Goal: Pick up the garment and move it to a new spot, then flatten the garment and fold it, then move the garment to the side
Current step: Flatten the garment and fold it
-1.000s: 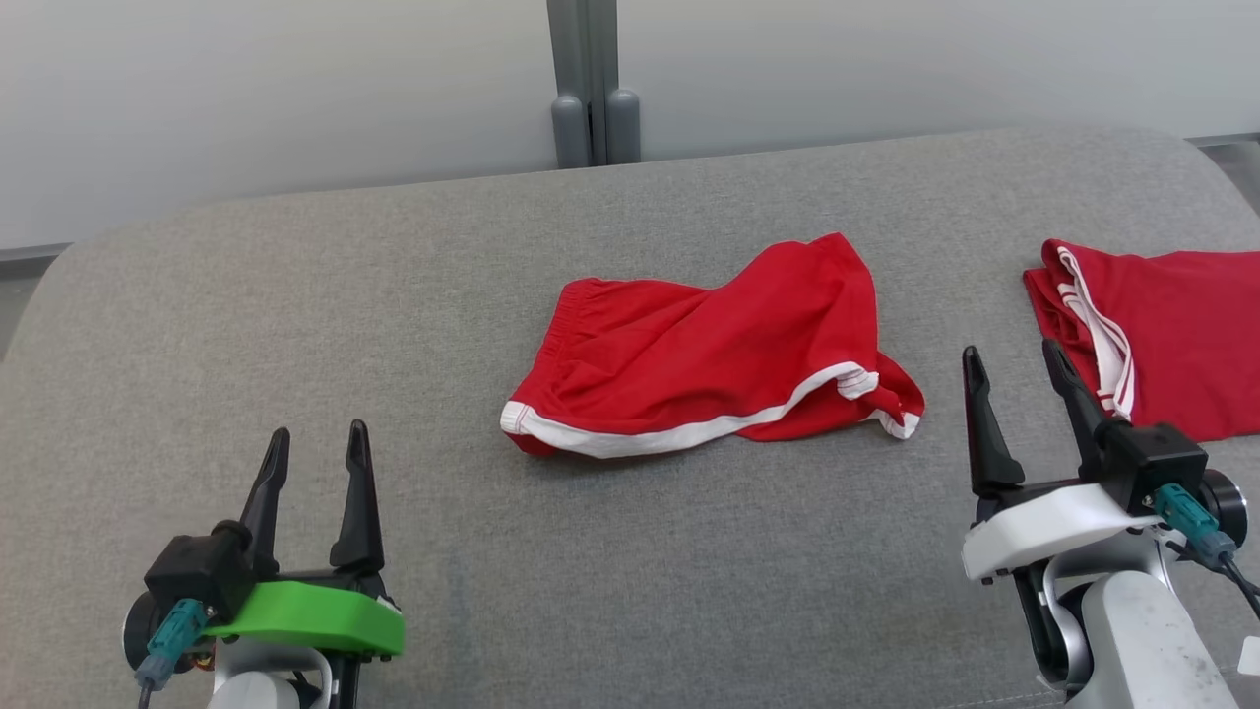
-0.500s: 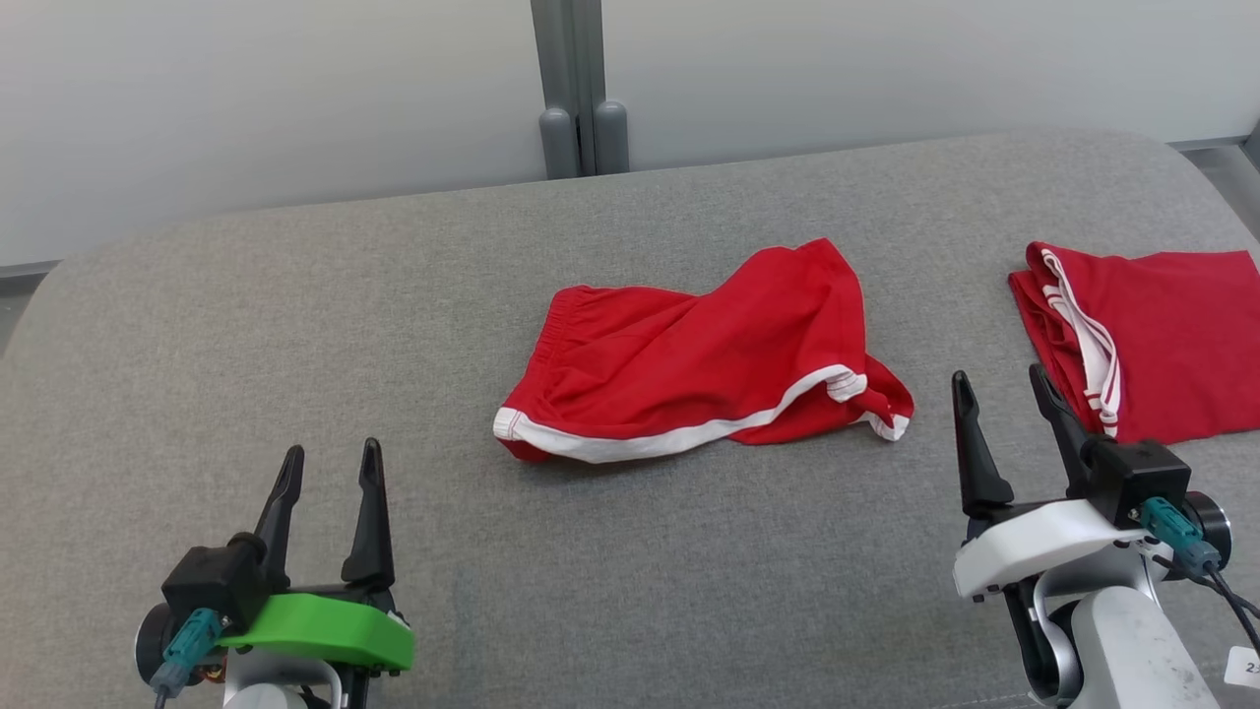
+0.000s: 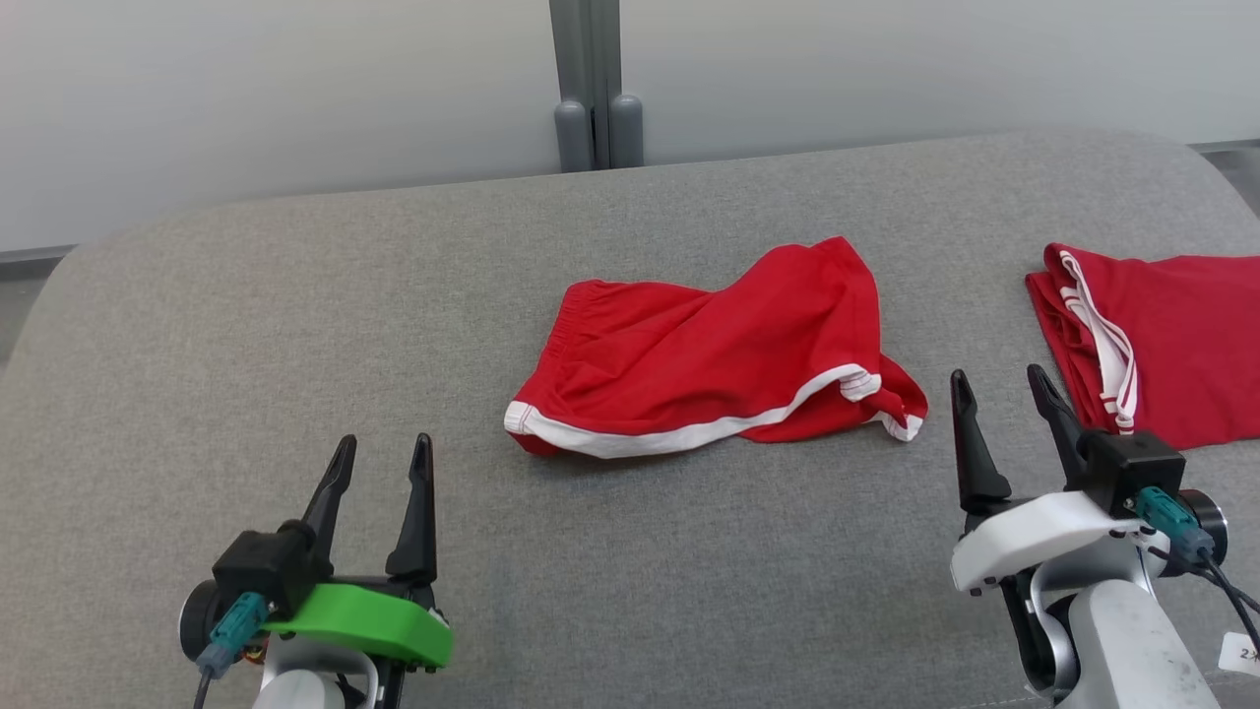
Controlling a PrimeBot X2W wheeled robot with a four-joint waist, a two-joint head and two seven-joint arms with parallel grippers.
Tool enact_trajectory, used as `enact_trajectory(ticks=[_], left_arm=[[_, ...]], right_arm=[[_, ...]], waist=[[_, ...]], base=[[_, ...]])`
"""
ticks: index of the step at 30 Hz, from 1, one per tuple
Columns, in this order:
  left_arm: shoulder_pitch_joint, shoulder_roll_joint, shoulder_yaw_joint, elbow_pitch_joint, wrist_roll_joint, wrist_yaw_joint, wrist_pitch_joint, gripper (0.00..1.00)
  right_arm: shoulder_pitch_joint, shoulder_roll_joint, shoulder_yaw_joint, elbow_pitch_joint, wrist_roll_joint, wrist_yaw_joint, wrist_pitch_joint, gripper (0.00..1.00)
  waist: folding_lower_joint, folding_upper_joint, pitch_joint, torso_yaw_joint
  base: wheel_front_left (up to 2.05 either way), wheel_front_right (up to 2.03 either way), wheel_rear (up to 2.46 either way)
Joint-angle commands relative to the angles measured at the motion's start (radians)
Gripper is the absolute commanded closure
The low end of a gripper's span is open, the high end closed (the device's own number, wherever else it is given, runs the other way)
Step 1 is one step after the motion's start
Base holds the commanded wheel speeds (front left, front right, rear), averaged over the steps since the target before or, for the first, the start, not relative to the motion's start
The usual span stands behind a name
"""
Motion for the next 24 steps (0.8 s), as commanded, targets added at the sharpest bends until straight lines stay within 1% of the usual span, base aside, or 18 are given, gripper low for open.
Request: enact_trajectory(ticks=[1, 7, 11, 12, 17, 21, 24], left_arm=[[-0.027, 0.012, -0.012, 0.01, -0.014, -0.003, 0.0, 0.0], [-0.122, 0.024, -0.104, 0.12, -0.048, -0.003, 0.0, 0.0], [-0.202, 0.046, -0.214, 0.234, -0.081, -0.003, 0.0, 0.0], [-0.229, 0.055, -0.244, 0.258, -0.089, -0.003, 0.0, 0.0], [-0.302, 0.062, -0.291, 0.34, -0.142, -0.002, 0.0, 0.0], [-0.347, 0.067, -0.328, 0.398, -0.184, -0.002, 0.0, 0.0], [-0.368, 0.072, -0.342, 0.433, -0.209, -0.002, 0.0, 0.0]], right_arm=[[-0.022, 0.0, -0.001, 0.008, 0.0, -0.001, 0.015, 0.0], [-0.118, 0.0, 0.034, 0.103, 0.036, -0.001, 0.12, 0.0], [-0.197, 0.0, 0.072, 0.191, 0.087, -0.001, 0.177, 0.0], [-0.217, 0.0, 0.087, 0.214, 0.076, -0.001, 0.191, 0.0], [-0.272, 0.0, 0.145, 0.282, 0.132, -0.001, 0.212, 0.0], [-0.305, 0.0, 0.146, 0.338, 0.18, -0.001, 0.225, 0.0], [-0.326, 0.001, 0.175, 0.377, 0.224, -0.001, 0.234, 0.0]], waist=[[0.0, 0.0, 0.013, -0.001], [0.0, 0.0, 0.062, -0.019], [0.0, 0.0, 0.093, -0.031], [0.0, 0.0, 0.101, -0.033], [0.0, 0.0, 0.124, -0.036], [0.0, 0.0, 0.135, -0.039], [0.0, 0.0, 0.142, -0.04]], base=[[0.0, 0.0, 0.0], [0.0, 0.0, 0.0], [0.0, 0.0, 0.0], [0.0, 0.0, 0.0], [0.0, 0.0, 0.0], [0.0, 0.0, 0.0], [0.0, 0.0, 0.0]])
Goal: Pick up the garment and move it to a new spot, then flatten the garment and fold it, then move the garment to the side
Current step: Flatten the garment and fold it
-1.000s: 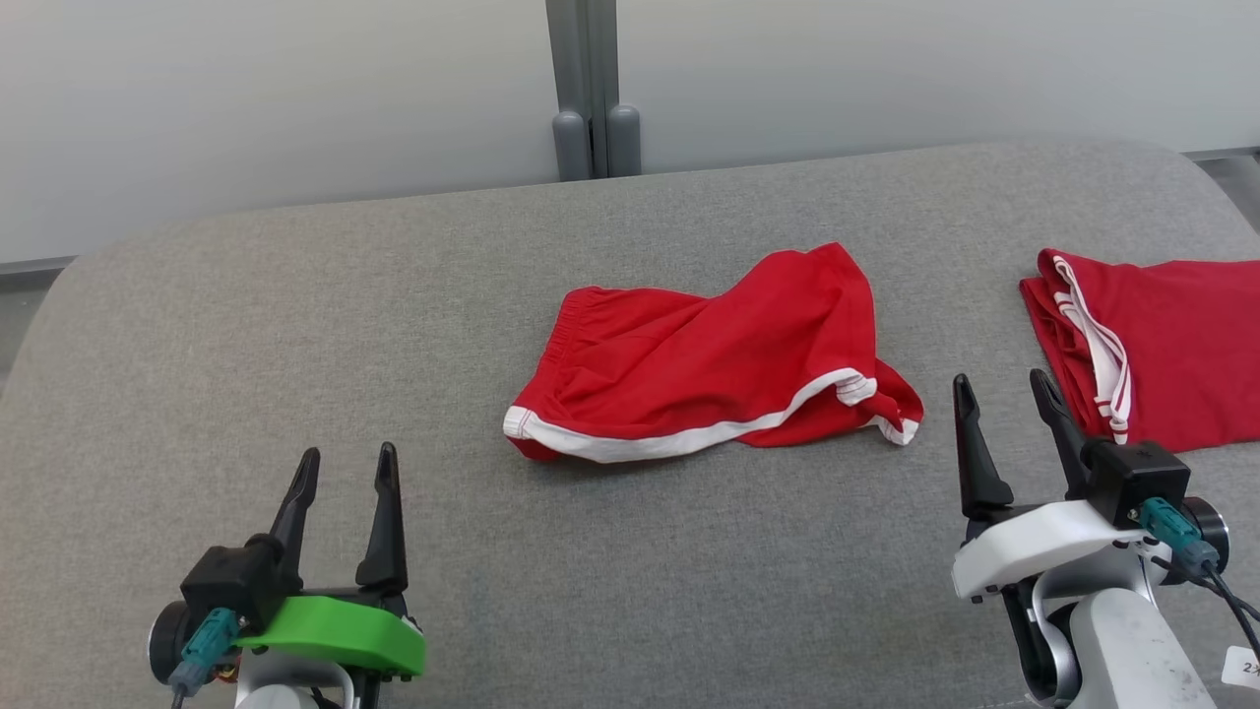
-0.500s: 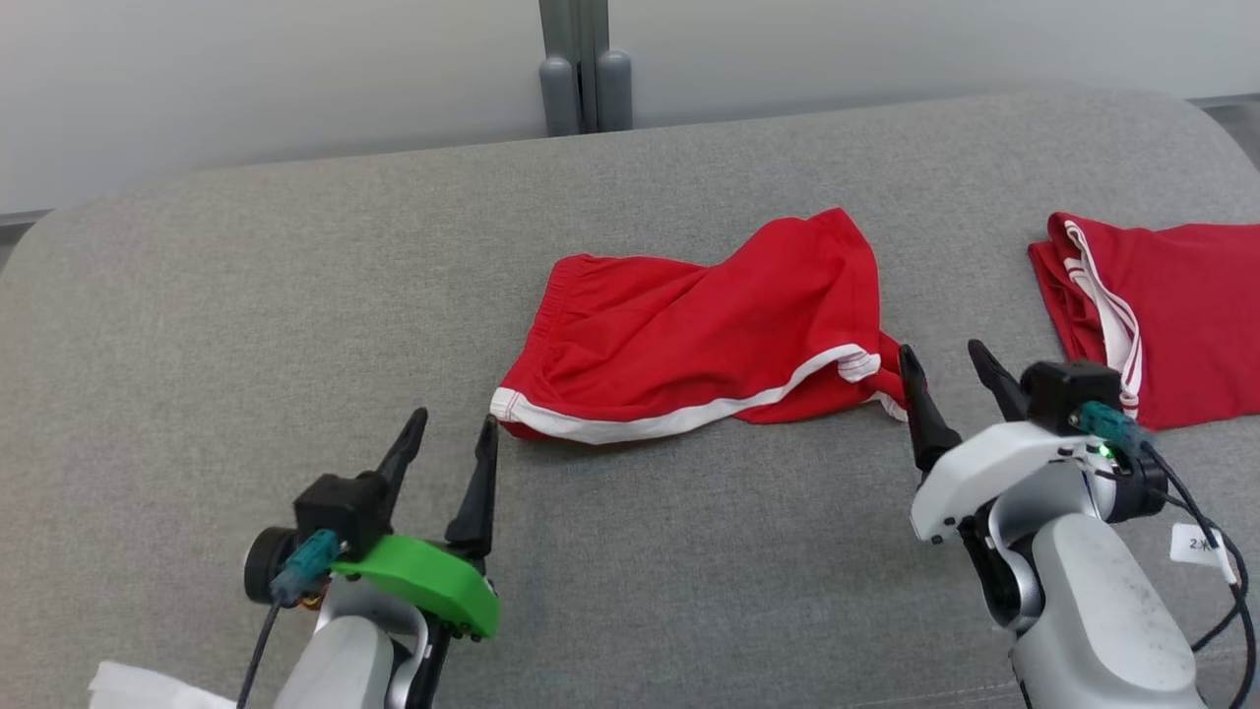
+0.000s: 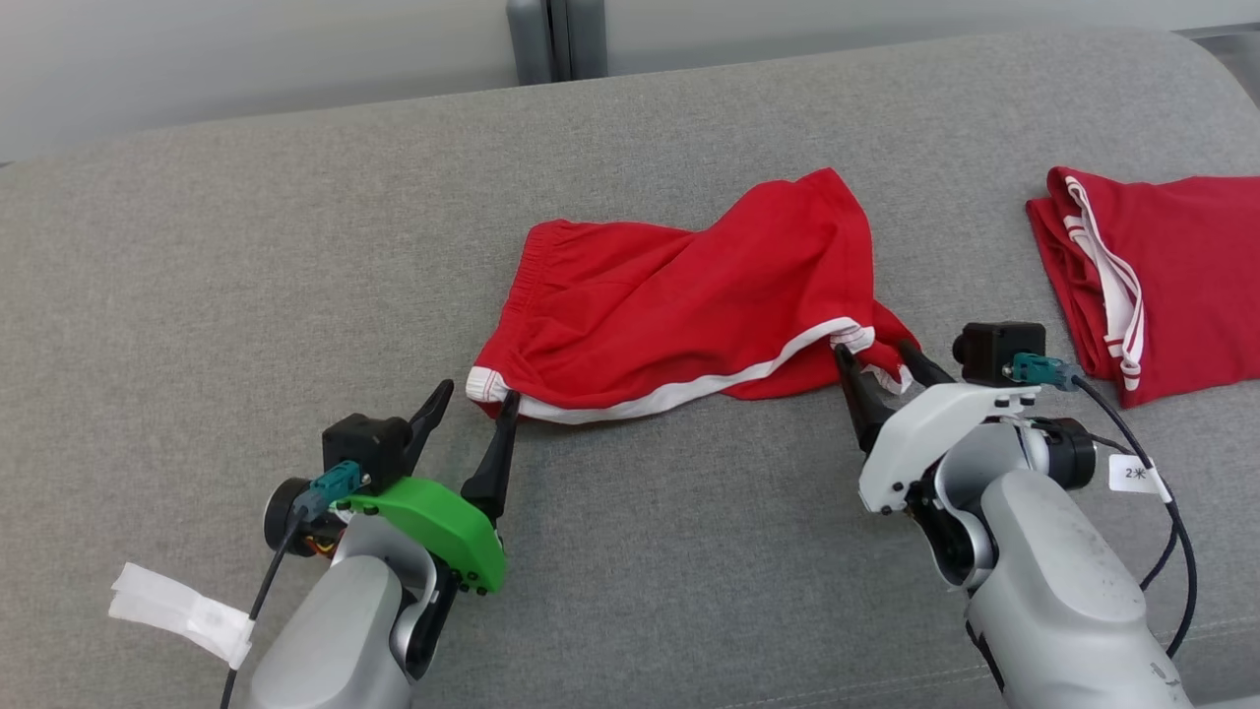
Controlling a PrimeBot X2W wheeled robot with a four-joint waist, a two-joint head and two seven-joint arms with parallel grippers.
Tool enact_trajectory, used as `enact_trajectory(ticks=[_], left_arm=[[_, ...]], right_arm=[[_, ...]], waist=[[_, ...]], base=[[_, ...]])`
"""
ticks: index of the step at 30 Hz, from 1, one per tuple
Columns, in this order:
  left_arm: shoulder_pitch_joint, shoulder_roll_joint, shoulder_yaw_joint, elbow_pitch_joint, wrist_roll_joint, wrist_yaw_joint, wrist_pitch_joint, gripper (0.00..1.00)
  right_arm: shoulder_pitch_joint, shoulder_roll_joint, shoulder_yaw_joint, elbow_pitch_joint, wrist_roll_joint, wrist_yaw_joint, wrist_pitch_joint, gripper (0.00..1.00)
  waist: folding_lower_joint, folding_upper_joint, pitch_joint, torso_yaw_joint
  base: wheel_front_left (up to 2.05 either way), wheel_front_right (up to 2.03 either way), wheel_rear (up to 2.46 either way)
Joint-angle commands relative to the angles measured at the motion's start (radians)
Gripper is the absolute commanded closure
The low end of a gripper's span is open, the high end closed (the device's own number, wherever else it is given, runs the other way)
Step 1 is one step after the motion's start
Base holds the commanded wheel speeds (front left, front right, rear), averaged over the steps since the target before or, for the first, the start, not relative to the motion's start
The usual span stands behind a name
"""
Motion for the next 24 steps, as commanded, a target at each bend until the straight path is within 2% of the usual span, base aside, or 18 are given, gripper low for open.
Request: enact_trajectory(ticks=[1, 14, 24], left_arm=[[-0.019, 0.012, -0.004, 0.01, -0.008, -0.002, 0.0, 0.0], [-0.042, 0.021, -0.042, 0.025, -0.041, -0.002, 0.0, 0.0], [-0.062, 0.028, -0.092, 0.042, -0.069, -0.002, 0.0, 0.0]], right_arm=[[-0.019, 0.0, 0.018, 0.011, 0.026, 0.0, -0.004, 0.0], [-0.076, 0.0, 0.154, 0.071, 0.138, 0.0, -0.088, 0.0], [-0.116, -0.001, 0.193, 0.117, 0.139, 0.0, -0.112, 0.0]], waist=[[0.0, 0.0, 0.005, -0.001], [0.0, 0.0, 0.005, 0.003], [0.0, 0.0, 0.006, 0.009]], base=[[0.0, 0.0, 0.0], [0.0, 0.0, 0.0], [0.0, 0.0, 0.0]])
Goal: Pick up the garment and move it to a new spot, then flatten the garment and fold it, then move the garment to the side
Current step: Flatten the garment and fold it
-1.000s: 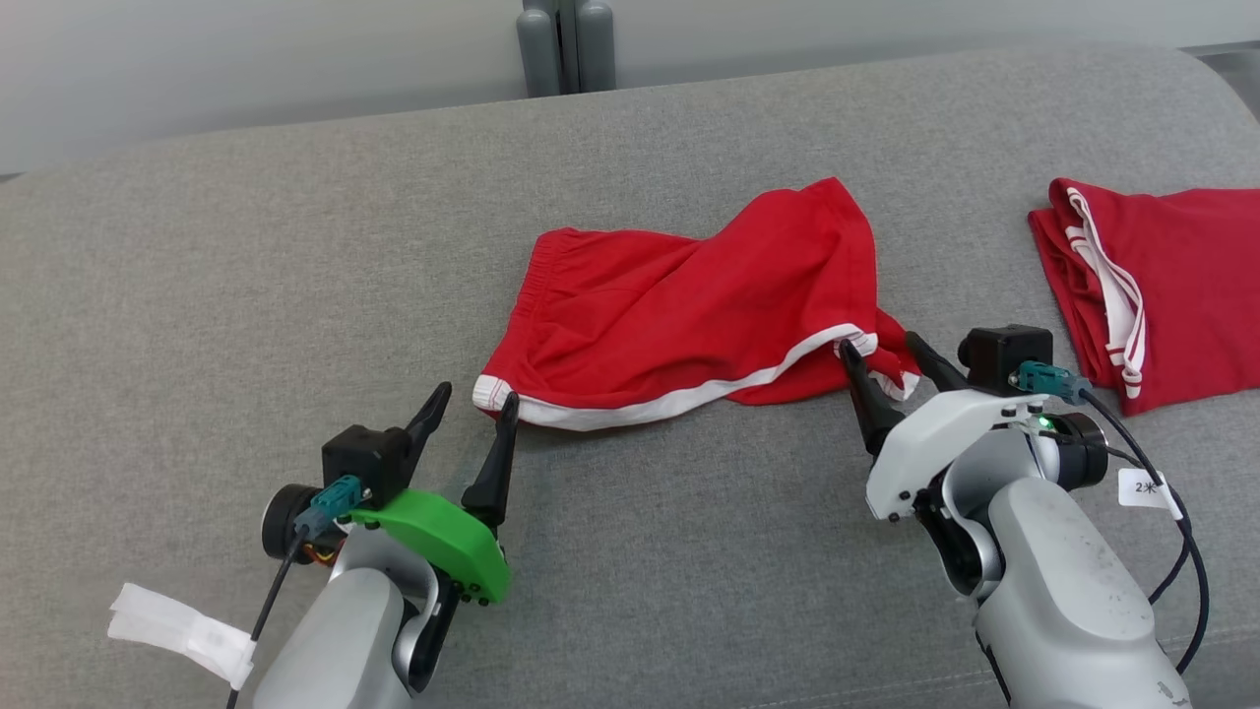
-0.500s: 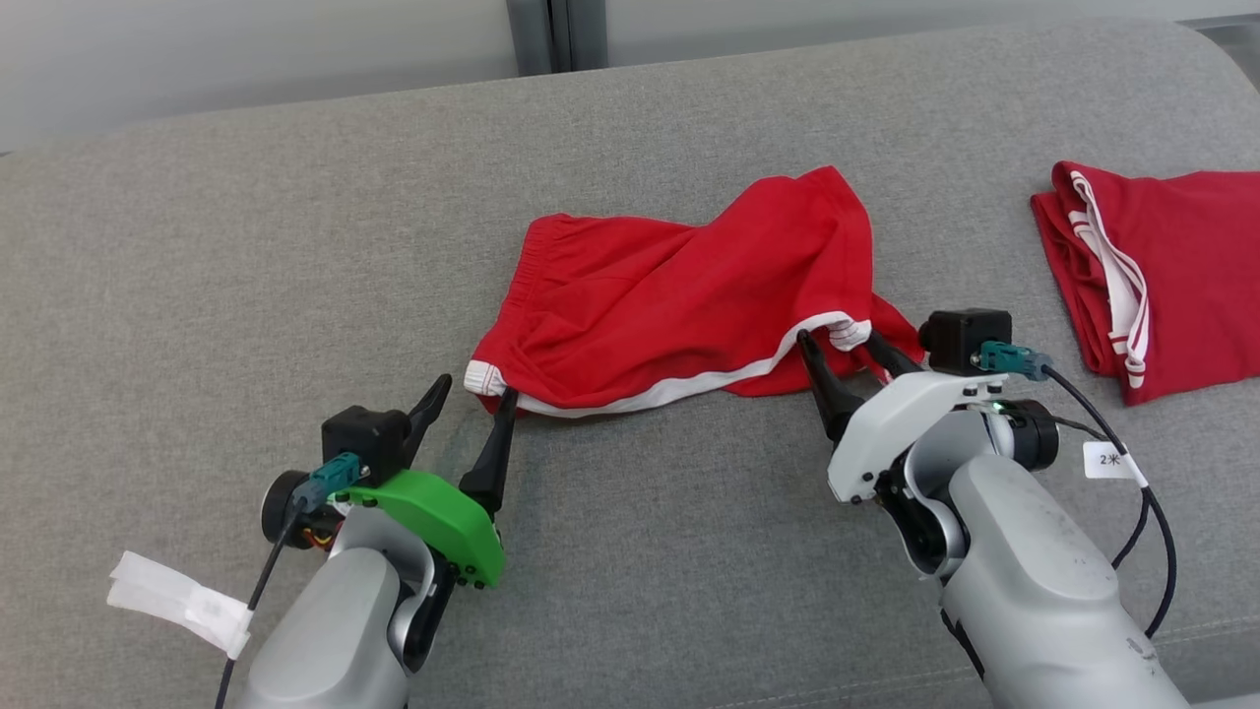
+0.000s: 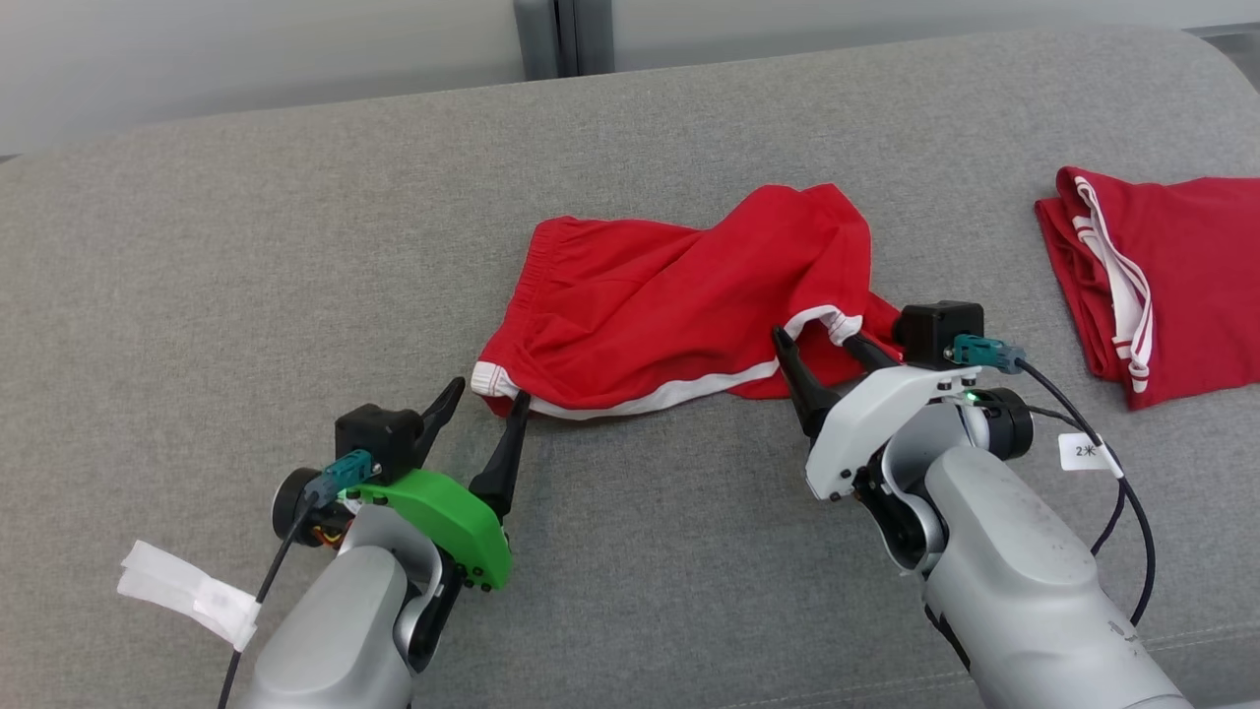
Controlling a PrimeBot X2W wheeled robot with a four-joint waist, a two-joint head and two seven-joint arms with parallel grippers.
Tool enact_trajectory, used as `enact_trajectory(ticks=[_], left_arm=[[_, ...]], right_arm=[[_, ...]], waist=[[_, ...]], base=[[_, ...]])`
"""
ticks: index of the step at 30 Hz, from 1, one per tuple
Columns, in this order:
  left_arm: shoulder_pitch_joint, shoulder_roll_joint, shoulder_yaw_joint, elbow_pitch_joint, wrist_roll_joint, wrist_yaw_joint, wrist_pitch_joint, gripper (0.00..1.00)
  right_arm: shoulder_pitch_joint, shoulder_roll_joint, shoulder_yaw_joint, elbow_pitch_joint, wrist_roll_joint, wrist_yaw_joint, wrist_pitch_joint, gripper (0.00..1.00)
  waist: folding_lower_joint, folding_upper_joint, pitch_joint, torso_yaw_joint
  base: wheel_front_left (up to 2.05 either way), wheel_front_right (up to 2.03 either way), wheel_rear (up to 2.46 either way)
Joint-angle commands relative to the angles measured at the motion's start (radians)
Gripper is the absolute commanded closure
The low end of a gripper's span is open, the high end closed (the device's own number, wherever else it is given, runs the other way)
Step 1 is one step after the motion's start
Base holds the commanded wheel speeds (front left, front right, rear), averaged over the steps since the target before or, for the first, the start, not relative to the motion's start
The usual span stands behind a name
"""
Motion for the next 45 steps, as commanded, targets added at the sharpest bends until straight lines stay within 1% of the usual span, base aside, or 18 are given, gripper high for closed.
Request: enact_trajectory(ticks=[1, 4, 12, 13, 14, 15, 16, 21, 26, 28, 33, 39, 45], left_arm=[[-0.019, 0.005, -0.005, 0.009, -0.008, -0.002, 0.0, 0.0], [-0.035, 0.003, -0.016, 0.022, -0.023, -0.002, 0.0, 0.0], [-0.037, 0.012, -0.032, -0.015, -0.041, -0.002, 0.0, 0.0], [-0.036, 0.015, -0.036, -0.016, -0.045, -0.002, 0.0, 0.34], [-0.036, 0.017, -0.039, -0.017, -0.047, -0.002, 0.0, 0.82], [-0.036, 0.016, -0.045, -0.021, -0.053, -0.002, 0.0, 1.0], [-0.036, 0.014, -0.052, -0.025, -0.061, -0.002, 0.0, 1.0], [-0.051, 0.017, -0.058, -0.046, -0.107, -0.002, 0.0, 1.0], [-0.041, 0.017, -0.032, -0.086, -0.145, -0.002, 0.0, 1.0], [-0.035, 0.026, -0.026, -0.102, -0.153, -0.002, 0.0, 1.0], [-0.032, 0.039, -0.014, -0.141, -0.153, -0.002, 0.0, 1.0], [-0.044, 0.051, 0.043, -0.219, -0.12, -0.002, 0.0, 1.0], [-0.076, 0.058, 0.103, -0.35, -0.12, -0.002, 0.0, 1.0]], right_arm=[[-0.011, -0.003, 0.0, 0.011, -0.006, 0.0, -0.01, 0.0], [-0.02, -0.003, 0.002, 0.025, -0.01, 0.0, -0.016, 0.0], [-0.029, -0.003, 0.003, 0.048, -0.006, 0.0, -0.029, 0.0], [-0.031, -0.003, 0.005, 0.051, -0.005, 0.0, -0.029, 0.0], [-0.033, -0.003, 0.007, 0.052, -0.004, 0.0, -0.029, 0.35], [-0.036, -0.003, 0.008, 0.053, 0.0, 0.0, -0.03, 0.73], [-0.038, -0.003, 0.011, 0.052, 0.001, 0.0, -0.032, 1.0], [-0.045, -0.003, 0.005, 0.047, 0.011, 0.0, -0.053, 1.0], [-0.048, -0.003, -0.011, 0.032, 0.002, 0.0, -0.09, 1.0], [-0.048, -0.003, -0.021, 0.022, -0.007, 0.0, -0.1, 1.0], [-0.028, -0.028, -0.046, -0.027, -0.039, 0.0, -0.107, 1.0], [-0.004, -0.07, -0.087, -0.16, -0.083, 0.0, -0.086, 1.0], [0.002, -0.096, -0.144, -0.383, -0.136, 0.0, -0.024, 1.0]], waist=[[0.0, 0.0, 0.0, 0.002], [0.0, 0.0, 0.001, 0.003], [0.0, 0.0, 0.005, 0.005], [0.0, 0.0, 0.006, 0.004], [0.0, 0.0, 0.006, 0.004], [0.0, 0.0, 0.008, 0.003], [0.0, 0.0, 0.009, 0.002], [0.0, 0.0, 0.015, 0.003], [0.0, 0.0, 0.011, 0.004], [0.0, 0.0, 0.007, 0.006], [0.0, 0.0, -0.002, 0.01], [0.0, 0.0, -0.008, 0.01], [0.0, 0.0, -0.001, 0.003]], base=[[0.0, 0.0, 0.0], [0.0, 0.0, 0.0], [0.0, 0.0, 0.0], [0.0, 0.0, 0.0], [0.0, 0.0, 0.0], [0.0, 0.0, 0.0], [0.0, 0.0, 0.0], [0.0, 0.0, 0.0], [0.0, 0.0, 0.0], [0.0, 0.0, 0.0], [0.0, 0.0, 0.0], [0.0, 0.0, 0.0], [0.0, 0.0, 0.0]])
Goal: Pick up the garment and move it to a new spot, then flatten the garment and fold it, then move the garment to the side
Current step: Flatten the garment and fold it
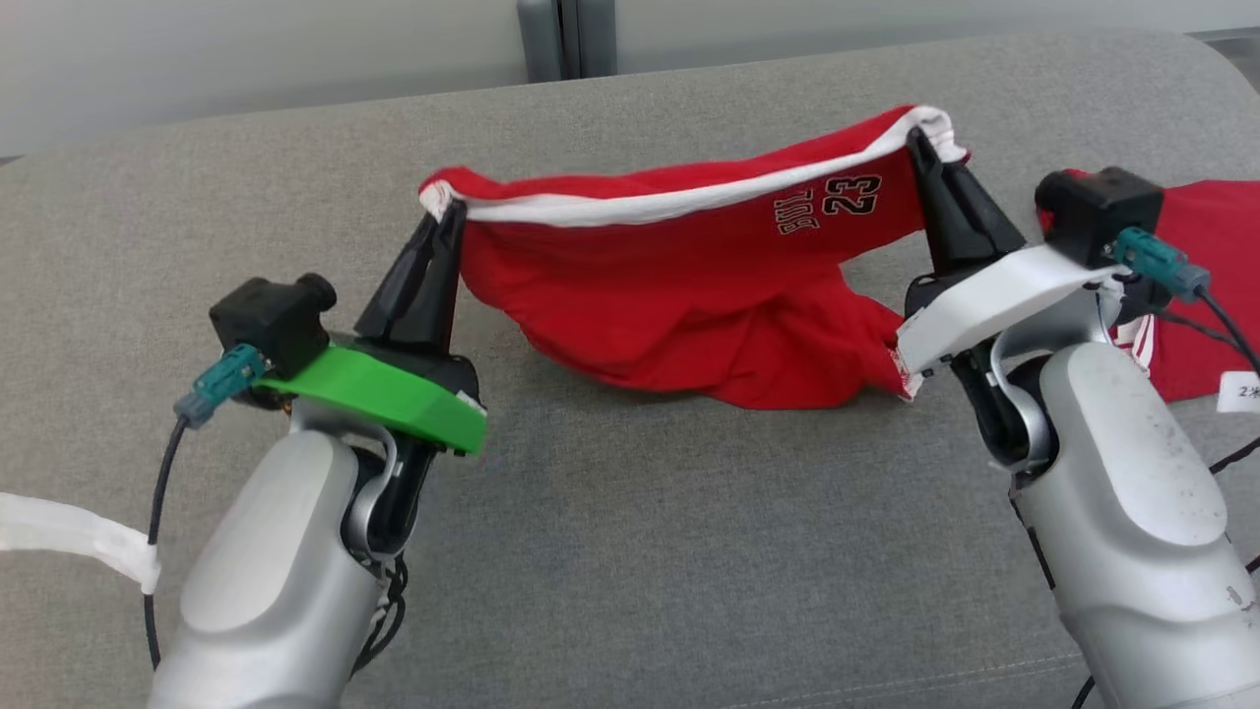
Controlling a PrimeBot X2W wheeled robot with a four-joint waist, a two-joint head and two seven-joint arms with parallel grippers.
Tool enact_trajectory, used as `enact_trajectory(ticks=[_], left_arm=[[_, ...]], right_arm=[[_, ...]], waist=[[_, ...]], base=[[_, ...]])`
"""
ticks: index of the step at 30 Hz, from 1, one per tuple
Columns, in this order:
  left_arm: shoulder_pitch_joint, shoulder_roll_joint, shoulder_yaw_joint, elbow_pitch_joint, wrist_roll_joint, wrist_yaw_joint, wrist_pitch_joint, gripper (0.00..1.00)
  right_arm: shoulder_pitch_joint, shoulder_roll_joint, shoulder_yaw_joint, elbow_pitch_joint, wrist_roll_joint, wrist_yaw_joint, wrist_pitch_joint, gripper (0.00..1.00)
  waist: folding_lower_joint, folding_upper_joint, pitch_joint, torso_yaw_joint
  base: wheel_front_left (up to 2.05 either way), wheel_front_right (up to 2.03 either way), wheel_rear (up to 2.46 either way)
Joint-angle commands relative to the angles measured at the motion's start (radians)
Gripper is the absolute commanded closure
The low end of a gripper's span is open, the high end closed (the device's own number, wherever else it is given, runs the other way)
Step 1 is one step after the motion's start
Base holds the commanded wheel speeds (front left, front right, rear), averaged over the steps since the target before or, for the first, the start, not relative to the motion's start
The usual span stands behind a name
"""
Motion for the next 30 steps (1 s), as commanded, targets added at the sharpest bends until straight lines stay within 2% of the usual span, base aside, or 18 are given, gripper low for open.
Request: enact_trajectory(ticks=[1, 5, 7, 8, 13, 16, 22, 26, 30], left_arm=[[-0.032, 0.012, 0.004, -0.024, -0.005, -0.002, 0.0, 1.0], [-0.116, 0.036, -0.026, -0.079, -0.017, -0.002, 0.036, 1.0], [-0.173, 0.037, -0.029, -0.087, -0.051, -0.002, 0.061, 1.0], [-0.205, 0.043, -0.03, -0.083, -0.053, -0.002, 0.072, 1.0], [-0.422, 0.084, -0.042, -0.01, -0.04, -0.002, 0.133, 1.0], [-0.547, 0.098, -0.023, 0.033, -0.034, -0.002, 0.113, 1.0], [-0.783, 0.091, 0.05, 0.061, 0.038, 0.003, 0.009, 1.0], [-0.851, 0.065, 0.114, -0.001, 0.065, 0.0, -0.001, 1.0], [-0.799, 0.034, 0.189, -0.082, 0.059, -0.002, 0.0, 1.0]], right_arm=[[0.005, -0.008, -0.003, -0.046, -0.013, 0.0, 0.028, 1.0], [-0.049, -0.027, 0.015, -0.165, 0.004, 0.0, 0.133, 1.0], [-0.099, -0.051, 0.039, -0.184, 0.007, 0.0, 0.182, 1.0], [-0.13, -0.065, 0.049, -0.184, 0.001, 0.0, 0.198, 1.0], [-0.368, -0.058, 0.088, -0.099, 0.031, 0.0, 0.226, 1.0], [-0.517, -0.039, 0.094, -0.011, 0.026, 0.0, 0.177, 1.0], [-0.813, -0.016, 0.066, 0.146, -0.053, 0.0, -0.041, 1.0], [-0.922, -0.012, 0.051, 0.178, -0.087, 0.0, -0.135, 1.0], [-0.93, -0.024, 0.069, 0.198, -0.118, 0.0, -0.157, 1.0]], waist=[[0.0, -0.0001, 0.008, -0.002], [0.0, -0.0001, 0.062, -0.016], [0.0, -0.0001, 0.101, -0.027], [0.0, -0.0001, 0.121, -0.033], [0.0, -0.0001, 0.259, -0.084], [0.0, -0.0001, 0.331, -0.108], [0.0, -0.0001, 0.431, -0.116], [0.0, -0.0001, 0.453, -0.104], [0.0, -0.0001, 0.468, -0.094]], base=[[0.0, 0.0, 0.0], [0.0, 0.0, 0.0], [0.0, 0.0, 0.0], [0.0, 0.0, 0.0], [0.0, 0.0, 0.0], [0.0, 0.0, 0.0], [0.0, 0.0, 0.0], [0.0, 0.0, 0.0], [0.0, 0.0, 0.0]])
